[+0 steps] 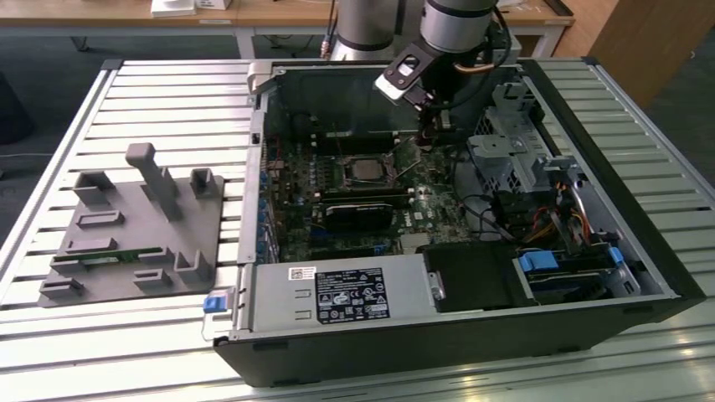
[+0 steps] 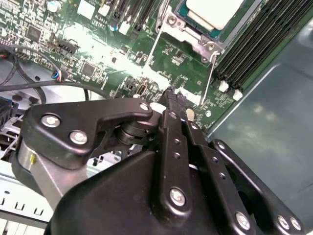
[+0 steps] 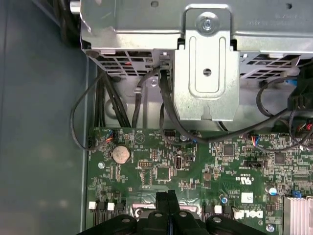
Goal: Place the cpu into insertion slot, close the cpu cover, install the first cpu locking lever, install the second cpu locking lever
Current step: 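Close the cpu cover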
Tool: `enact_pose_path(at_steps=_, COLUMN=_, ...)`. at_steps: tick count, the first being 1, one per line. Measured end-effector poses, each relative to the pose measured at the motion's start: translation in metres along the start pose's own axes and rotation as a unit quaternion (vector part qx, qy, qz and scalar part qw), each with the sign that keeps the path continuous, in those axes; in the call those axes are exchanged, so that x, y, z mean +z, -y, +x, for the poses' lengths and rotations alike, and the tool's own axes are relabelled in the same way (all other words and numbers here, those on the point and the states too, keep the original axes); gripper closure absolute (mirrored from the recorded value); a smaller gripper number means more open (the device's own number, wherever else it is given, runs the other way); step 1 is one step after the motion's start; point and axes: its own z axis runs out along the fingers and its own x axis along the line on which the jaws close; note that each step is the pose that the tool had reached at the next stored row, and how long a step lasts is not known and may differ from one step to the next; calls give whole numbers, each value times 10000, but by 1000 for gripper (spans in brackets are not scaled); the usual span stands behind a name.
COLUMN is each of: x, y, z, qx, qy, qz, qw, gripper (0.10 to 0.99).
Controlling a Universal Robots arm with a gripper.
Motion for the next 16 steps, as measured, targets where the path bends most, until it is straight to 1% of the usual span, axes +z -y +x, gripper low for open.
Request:
enact_pose_path(at_steps=12, x=16, y=-113, z=2, qx=0, qy=1, qz=0, qw=10000, gripper=980)
enact_pose_path(at_steps=14, x=28, y=-123, z=2, qx=0, qy=1, qz=1, qw=10000, gripper=980)
enact_pose_path(at_steps=16, x=61, y=-126, z=2, qx=0, qy=1, qz=0, qw=10000, gripper=980)
